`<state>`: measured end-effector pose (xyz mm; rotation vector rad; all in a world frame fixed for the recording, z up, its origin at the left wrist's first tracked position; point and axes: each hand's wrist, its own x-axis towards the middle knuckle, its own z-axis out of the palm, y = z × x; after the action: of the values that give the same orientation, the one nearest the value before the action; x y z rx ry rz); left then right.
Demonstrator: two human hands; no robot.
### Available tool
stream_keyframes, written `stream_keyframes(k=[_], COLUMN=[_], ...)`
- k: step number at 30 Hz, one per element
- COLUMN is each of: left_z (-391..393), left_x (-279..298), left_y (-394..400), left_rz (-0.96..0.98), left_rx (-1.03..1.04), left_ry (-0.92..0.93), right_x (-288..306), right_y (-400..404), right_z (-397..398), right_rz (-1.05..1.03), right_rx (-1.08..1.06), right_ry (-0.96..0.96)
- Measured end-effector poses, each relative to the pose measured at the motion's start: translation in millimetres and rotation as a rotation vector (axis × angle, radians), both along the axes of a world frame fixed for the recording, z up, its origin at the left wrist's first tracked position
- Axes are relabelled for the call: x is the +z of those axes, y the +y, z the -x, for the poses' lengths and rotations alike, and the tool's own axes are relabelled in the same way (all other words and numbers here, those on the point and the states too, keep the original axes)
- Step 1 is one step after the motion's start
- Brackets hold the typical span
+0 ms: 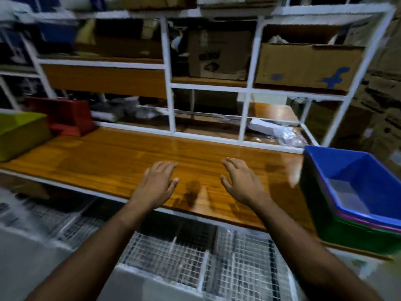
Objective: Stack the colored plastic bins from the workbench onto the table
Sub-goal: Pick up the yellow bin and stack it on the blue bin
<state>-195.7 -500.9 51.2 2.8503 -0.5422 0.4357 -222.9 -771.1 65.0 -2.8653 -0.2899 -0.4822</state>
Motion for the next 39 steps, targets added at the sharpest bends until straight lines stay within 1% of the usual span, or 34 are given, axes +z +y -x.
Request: stream_keyframes(k=[3, 5, 10, 14, 18, 21, 26, 29, 34, 39], left_z=[-9, -16, -33, -55, -93, -132, -199, -235, -294, -364], left_x=[-3, -9, -23, -32, -46, -52, -50, -40, -16, -2], left_y=[83, 137, 250, 330, 405, 460, 541, 582, 638, 692], left_rz=[-0.117, -0.162, -0.153, -0.137, -0.133, -0.132, -0.166, -0.189, -0.178, -0.162], left_rx=[0.036, 0.091, 0.213, 0.301, 0.359, 0.387, 0.426, 0.445, 0.444, 0.45], left_ry=[-0.04, -0.039, -0.024, 0.001, 0.07, 0.087, 0.122, 0.123, 0.077, 0.059], right_x=[-10, -15, -26, -34, -44, -51, -57, -57, -56, -55], right_y=[87, 141, 261, 343, 416, 472, 550, 587, 641, 693], right_z=[-26, -43, -81, -120, -171, -220, -290, -315, -353, -382], right_rz=[0.07, 0.099, 0.152, 0.176, 0.158, 0.134, 0.072, 0.033, 0.025, -0.018], right_rx=[0.034, 0.056, 0.137, 0.166, 0.192, 0.204, 0.204, 0.185, 0.164, 0.076], right_ry=[0.063, 0.09, 0.103, 0.12, 0.142, 0.159, 0.178, 0.183, 0.205, 0.204])
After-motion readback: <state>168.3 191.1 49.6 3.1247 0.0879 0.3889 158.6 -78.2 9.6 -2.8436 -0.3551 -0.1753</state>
